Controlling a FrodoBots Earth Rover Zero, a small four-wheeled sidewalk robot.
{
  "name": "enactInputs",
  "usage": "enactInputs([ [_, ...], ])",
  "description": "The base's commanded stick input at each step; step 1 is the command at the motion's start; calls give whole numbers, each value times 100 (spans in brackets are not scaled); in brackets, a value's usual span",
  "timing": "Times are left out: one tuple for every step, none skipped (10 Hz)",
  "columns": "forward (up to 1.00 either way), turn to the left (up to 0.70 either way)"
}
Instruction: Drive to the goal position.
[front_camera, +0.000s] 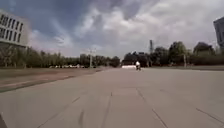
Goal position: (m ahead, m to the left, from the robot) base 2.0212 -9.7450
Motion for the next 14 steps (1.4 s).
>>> enactInputs([
  [100,0],
  [100,0],
  [100,0],
  [100,0],
  [100,0],
  [100,0],
  [100,0],
  [100,-6],
  [100,-32],
  [100,-32],
  [100,-32],
  [100,-25],
  [100,-1],
  [100,0],
])
